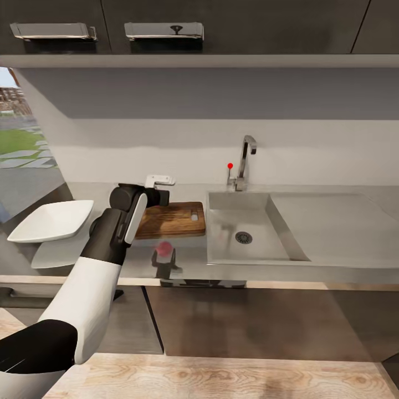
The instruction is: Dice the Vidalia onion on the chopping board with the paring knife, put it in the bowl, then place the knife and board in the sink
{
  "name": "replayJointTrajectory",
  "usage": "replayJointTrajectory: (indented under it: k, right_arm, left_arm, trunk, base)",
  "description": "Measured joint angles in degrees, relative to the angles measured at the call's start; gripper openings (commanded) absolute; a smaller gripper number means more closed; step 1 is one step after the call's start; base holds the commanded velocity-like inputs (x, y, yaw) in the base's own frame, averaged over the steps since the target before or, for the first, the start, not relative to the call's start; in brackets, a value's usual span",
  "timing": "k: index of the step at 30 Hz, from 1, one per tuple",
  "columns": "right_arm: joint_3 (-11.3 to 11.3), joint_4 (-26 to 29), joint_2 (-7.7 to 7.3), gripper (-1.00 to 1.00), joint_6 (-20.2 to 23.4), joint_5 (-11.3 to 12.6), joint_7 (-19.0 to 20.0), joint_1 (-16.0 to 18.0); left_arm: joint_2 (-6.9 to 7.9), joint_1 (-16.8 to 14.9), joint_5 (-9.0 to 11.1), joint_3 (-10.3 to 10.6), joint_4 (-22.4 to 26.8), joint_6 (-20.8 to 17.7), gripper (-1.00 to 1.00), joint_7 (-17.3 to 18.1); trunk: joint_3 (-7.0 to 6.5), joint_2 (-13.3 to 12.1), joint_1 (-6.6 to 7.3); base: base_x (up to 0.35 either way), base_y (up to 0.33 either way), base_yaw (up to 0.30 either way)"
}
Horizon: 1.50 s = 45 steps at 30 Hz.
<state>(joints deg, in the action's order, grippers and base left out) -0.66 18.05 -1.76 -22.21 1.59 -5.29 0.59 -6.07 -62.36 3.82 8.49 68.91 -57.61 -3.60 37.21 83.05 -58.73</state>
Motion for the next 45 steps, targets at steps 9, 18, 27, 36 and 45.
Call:
replayJointTrajectory:
  k: [9, 18, 27, 36, 45]
  right_arm:
    - [0.0, 0.0, 0.00, 1.00, 0.0, 0.0, 0.0, 0.0]
    - [0.0, 0.0, 0.00, 1.00, 0.0, 0.0, 0.0, 0.0]
    - [0.0, 0.0, 0.01, 1.00, 0.0, 0.0, 0.0, 0.0]
    - [0.0, 0.0, 0.00, 1.00, 0.0, 0.0, 0.0, 0.0]
    - [0.0, 0.0, 0.00, 1.00, 0.0, 0.0, 0.0, 0.0]
  left_arm:
    - [0.00, 0.0, 0.0, 0.1, -2.0, 0.0, -1.00, 0.0]
    - [0.00, 0.0, 0.0, 0.1, -4.3, 0.1, -1.00, 0.1]
    - [-0.08, 0.0, 0.0, 0.1, -5.2, 0.2, -1.00, 0.1]
    - [-0.09, 0.0, 0.0, 0.1, -5.2, 0.2, -1.00, 0.1]
    - [-0.09, 0.0, 0.1, 0.1, -5.3, 0.2, -1.00, 0.1]
  trunk:
    - [0.00, 0.0, 0.00]
    - [0.00, 0.0, 0.00]
    - [0.00, 0.0, 0.00]
    - [0.00, 0.0, 0.00]
    - [0.00, 0.0, 0.00]
  base:
    - [0.000, 0.000, 0.000]
    - [0.000, 0.000, 0.000]
    - [0.000, 0.000, 0.000]
    - [0.000, 0.000, 0.000]
    - [0.000, 0.000, 0.000]
